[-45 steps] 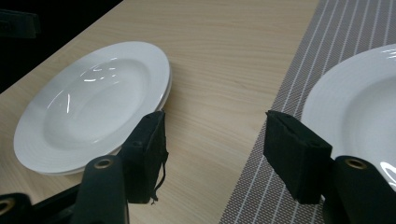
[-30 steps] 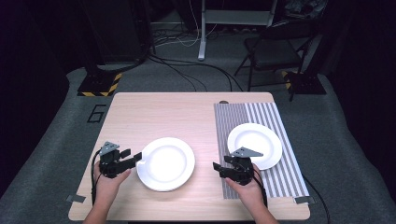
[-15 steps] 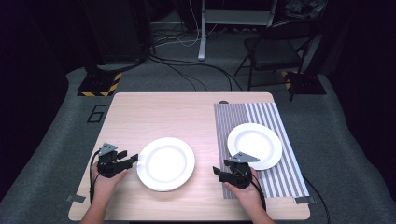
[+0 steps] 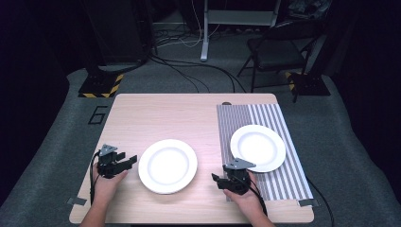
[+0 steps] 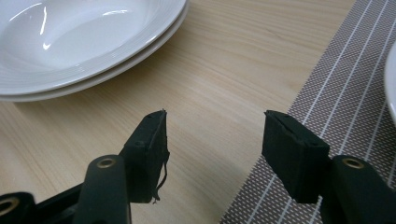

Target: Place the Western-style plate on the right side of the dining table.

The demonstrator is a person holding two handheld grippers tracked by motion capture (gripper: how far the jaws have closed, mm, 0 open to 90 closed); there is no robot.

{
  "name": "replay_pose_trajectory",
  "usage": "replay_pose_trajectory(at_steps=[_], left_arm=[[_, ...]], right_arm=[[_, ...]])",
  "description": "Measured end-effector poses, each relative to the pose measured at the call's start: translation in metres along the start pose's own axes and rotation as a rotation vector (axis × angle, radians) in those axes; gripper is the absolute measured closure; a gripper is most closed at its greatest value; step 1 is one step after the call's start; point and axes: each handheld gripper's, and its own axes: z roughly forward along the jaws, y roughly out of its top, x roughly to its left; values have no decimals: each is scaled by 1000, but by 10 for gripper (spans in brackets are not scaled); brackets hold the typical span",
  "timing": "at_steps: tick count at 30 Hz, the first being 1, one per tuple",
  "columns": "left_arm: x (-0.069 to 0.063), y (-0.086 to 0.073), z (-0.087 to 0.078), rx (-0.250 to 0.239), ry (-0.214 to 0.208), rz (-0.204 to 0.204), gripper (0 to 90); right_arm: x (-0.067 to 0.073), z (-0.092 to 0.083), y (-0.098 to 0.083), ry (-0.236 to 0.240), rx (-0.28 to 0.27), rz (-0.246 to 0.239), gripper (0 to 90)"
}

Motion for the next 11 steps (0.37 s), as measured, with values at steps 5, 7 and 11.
replay_pose_trajectory(at_steps=[5,7,11], left_arm=[[3,-1,2,4,23,-3,396],[5,-1,2,15,33,-13,393],[9,-2,3,22,57,-23,379]], right_arm=[[2,3,-1,1,5,-24,395],[2,4,-2,2,4,-27,393],[2,5,-2,-4,8,-41,389]])
